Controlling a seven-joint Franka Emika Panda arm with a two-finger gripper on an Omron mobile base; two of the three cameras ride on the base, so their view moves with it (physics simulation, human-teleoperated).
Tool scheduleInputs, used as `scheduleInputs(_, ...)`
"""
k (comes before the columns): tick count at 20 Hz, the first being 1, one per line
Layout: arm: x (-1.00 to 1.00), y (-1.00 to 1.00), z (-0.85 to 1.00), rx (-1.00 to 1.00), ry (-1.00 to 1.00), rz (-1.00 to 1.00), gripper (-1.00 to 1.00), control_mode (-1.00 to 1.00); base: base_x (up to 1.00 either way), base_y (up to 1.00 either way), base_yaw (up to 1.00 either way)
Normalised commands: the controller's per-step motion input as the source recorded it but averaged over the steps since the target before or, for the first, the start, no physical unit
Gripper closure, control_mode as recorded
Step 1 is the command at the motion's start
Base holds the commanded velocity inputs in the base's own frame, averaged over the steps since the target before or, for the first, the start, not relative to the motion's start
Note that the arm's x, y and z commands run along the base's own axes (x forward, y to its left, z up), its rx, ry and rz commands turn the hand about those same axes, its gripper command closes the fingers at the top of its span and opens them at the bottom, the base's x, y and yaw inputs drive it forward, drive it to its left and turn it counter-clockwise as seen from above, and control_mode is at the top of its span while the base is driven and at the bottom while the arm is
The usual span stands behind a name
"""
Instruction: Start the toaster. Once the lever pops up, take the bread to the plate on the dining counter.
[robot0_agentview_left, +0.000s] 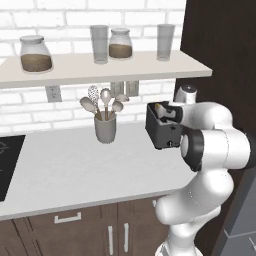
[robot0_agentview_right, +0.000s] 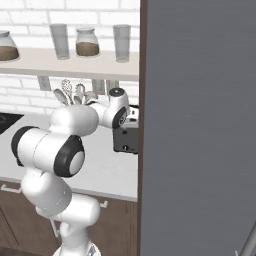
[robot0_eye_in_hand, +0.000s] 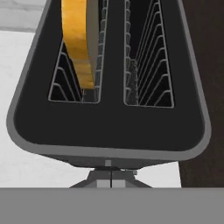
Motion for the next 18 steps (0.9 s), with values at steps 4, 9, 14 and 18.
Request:
scheduleInputs(4, -0.24, -0.27, -0.21, 0.0, -0.03, 0.0, 1.0, -1.0, 0.0, 0.0, 0.0)
scheduleInputs(9, -0.02, -0.12, -0.27, 0.0, -0.05, 0.0, 1.0, -1.0, 0.0, 0.0, 0.0)
scheduleInputs(14, 0.0, -0.01, -0.09, 0.0, -0.1, 0.0, 1.0, -1.0, 0.0, 0.0, 0.0)
scheduleInputs(18, 0.0, 0.0, -0.3, -0.01, -0.08, 0.0, 1.0, -1.0, 0.0, 0.0, 0.0)
